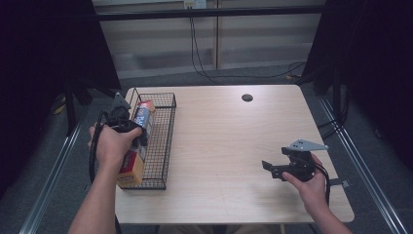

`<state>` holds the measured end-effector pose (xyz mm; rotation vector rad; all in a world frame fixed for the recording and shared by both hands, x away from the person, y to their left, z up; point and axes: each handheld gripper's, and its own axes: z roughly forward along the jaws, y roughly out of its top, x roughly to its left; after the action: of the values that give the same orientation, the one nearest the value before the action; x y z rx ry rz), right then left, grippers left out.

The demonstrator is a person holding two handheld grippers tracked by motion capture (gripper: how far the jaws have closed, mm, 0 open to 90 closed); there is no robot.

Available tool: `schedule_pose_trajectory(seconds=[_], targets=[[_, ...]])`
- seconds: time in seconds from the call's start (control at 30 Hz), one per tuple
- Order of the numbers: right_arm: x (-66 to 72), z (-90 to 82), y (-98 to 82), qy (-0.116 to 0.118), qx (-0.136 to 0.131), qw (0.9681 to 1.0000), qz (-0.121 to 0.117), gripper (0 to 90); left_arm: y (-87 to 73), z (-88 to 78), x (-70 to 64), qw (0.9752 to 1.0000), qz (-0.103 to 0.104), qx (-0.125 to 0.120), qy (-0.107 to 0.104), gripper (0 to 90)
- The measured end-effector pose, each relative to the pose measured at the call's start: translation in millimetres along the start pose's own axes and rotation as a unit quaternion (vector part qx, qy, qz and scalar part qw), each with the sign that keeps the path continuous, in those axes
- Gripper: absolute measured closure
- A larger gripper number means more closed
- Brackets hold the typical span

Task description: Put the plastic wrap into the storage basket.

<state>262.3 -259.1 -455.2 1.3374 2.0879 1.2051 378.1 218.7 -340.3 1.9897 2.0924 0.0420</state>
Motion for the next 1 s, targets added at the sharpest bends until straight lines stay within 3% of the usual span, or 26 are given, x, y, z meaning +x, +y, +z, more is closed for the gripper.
schedule_pose_trajectory(seconds=[0.1, 0.13, 0.2, 0.4, 0.5, 0.6, 0.73, 0.8, 1.0], targets=[[0.1, -0.4, 0.2, -0.001, 0.0, 1.0, 0.004, 6.4, -0.9, 2.0, 0.4, 1.0, -0.001, 0.0, -0.001, 43.3], [0.1, -0.6, 0.2, -0.002, -0.001, 1.0, 0.003, 6.4, -0.8, 2.0, 2.0, 0.9999, 0.009, 0.002, 0.005, 43.3], [0.1, -0.7, 0.2, -0.001, -0.001, 1.0, 0.004, 6.4, -2.1, 4.1, 1.3, 1.0, -0.002, 0.0, -0.003, 43.3], [0.1, -0.7, 0.2, -0.001, -0.001, 1.0, 0.003, 6.5, -4.1, 7.3, 3.2, 1.0, 0.0, 0.003, -0.006, 43.3], [0.4, -0.5, 0.3, 0.0, 0.0, 1.0, 0.0, 6.5, -4.5, 8.4, 4.7, 0.9999, 0.01, 0.003, 0.005, 43.2], [0.3, -0.3, 0.3, 0.001, 0.0, 1.0, -0.001, 6.5, -5.8, 11.5, 3.9, 1.0, -0.002, 0.004, -0.003, 43.2], [0.6, -0.5, 0.3, 0.0, -0.001, 1.0, 0.0, 6.4, -6.6, 15.2, 4.3, 1.0, -0.003, 0.007, -0.003, 43.2], [0.6, -0.3, 0.1, 0.0, -0.001, 1.0, -0.001, 6.4, -6.6, 16.1, 5.5, 0.9999, 0.009, 0.007, 0.006, 43.2], [0.7, -0.8, 0.3, 0.001, 0.0, 1.0, 0.001, 6.4, -7.0, 19.6, 4.9, 1.0, 0.003, 0.008, -0.002, 43.1]])
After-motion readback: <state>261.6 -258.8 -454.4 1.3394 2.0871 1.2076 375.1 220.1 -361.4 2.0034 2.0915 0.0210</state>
